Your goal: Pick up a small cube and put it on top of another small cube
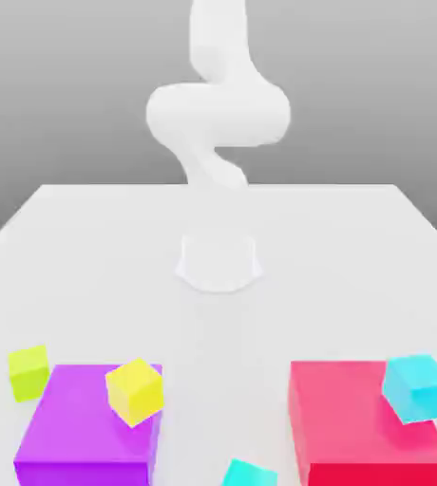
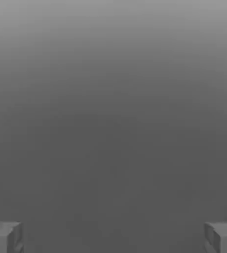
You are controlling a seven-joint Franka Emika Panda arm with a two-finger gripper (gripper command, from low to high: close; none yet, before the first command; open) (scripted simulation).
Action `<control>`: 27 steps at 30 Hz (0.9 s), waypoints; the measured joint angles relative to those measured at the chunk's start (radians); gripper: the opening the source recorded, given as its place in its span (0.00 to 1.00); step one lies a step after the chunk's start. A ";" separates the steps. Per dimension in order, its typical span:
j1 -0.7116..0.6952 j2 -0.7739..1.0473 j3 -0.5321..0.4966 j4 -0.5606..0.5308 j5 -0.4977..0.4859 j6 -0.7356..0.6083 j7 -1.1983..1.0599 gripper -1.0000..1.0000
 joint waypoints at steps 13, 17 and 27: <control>-0.292 0.479 -0.084 -0.166 -0.105 0.235 0.300 0.50; -0.356 0.623 -0.140 -0.218 -0.081 0.310 0.351 0.50; -0.511 0.984 -0.114 -0.274 0.148 0.535 0.294 0.50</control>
